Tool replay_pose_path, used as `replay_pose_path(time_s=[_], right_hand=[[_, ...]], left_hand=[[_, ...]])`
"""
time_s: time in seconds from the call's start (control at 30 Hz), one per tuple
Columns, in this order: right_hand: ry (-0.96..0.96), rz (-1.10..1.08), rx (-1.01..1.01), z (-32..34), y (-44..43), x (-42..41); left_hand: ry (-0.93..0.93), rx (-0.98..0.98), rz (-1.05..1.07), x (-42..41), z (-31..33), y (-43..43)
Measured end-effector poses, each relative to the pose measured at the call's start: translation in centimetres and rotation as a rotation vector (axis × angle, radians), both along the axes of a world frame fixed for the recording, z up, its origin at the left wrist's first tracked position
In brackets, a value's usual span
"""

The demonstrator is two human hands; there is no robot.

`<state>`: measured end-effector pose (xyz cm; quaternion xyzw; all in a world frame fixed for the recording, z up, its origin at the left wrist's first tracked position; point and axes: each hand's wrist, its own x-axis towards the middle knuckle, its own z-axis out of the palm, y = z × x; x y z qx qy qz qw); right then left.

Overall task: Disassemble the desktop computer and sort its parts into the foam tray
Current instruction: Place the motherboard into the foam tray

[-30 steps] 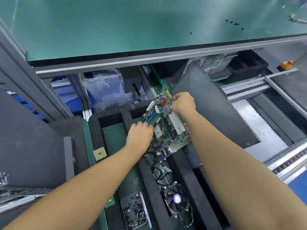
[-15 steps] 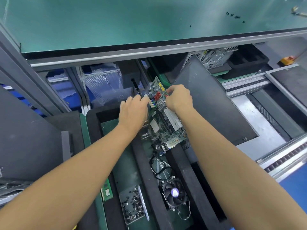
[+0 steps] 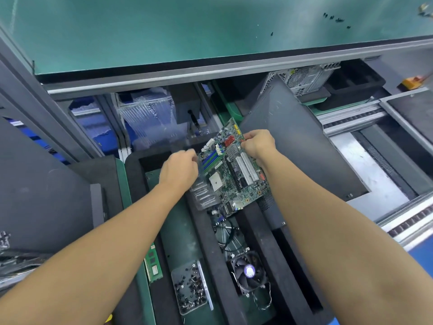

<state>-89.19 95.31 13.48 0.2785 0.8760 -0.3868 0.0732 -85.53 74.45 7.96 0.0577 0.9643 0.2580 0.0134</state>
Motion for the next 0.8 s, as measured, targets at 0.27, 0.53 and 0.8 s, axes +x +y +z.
replay_pose_path(time_s=[0.27, 0.53, 0.8], right_hand=[[-0.092, 0.066, 0.166, 0.0, 0.6, 0.5], [0.16, 0.152, 0.339, 0.9, -1.8, 3.6], [0.422, 0.19, 0.287, 1.8, -3.2, 9.2]], left_hand=[[0.087, 0.158, -0.115, 1.2, -0.4, -0.2], [0.266, 0.128, -0.376, 4.1, 0.0, 0.0], [0.326, 0.101, -0.451, 9.2, -0.8, 1.4]])
